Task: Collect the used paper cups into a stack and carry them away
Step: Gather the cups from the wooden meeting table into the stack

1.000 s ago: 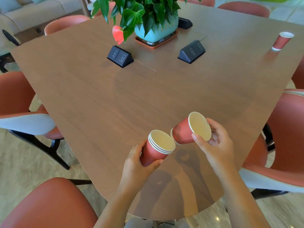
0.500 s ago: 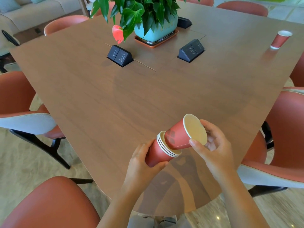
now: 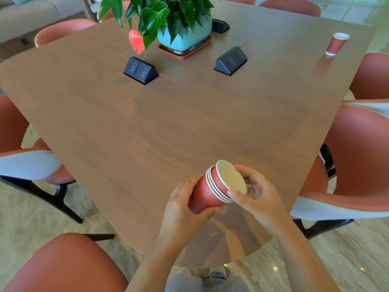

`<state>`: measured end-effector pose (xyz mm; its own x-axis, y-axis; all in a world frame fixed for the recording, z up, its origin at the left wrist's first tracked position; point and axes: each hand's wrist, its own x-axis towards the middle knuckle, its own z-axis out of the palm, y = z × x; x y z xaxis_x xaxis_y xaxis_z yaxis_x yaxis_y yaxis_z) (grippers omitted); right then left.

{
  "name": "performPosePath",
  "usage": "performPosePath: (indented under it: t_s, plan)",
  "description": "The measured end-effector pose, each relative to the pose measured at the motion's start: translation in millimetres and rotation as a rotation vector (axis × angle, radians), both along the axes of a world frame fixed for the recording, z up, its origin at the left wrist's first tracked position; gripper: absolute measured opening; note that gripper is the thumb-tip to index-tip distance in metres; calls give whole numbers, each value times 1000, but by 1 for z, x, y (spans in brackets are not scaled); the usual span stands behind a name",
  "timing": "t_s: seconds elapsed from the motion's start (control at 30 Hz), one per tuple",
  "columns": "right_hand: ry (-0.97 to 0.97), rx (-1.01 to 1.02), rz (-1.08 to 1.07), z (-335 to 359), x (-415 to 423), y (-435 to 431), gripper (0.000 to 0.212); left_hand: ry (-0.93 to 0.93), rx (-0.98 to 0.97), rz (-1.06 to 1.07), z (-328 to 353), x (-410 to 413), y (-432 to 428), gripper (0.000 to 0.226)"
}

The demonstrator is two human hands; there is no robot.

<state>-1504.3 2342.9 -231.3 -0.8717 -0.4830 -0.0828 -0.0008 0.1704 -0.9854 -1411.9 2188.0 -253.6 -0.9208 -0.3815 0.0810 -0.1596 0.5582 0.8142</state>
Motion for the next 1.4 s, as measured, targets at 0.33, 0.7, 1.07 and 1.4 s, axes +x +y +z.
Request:
performPosePath:
  t_s: [0.33,0.7,1.07,1.4]
  plan:
    - [-53,-36,-187,18,16,10,57,47,116,-173,24,-18,6,69]
    - [93,86,-546,77,32,39,80,98,334,-463,50,-62,40,69]
    - [335,366,-840,76,82,101,61,45,674,-579,58,-73,98,59]
    - [437,824,-1040,48,97,215,38,-2,649,-717,48,-94,208,60]
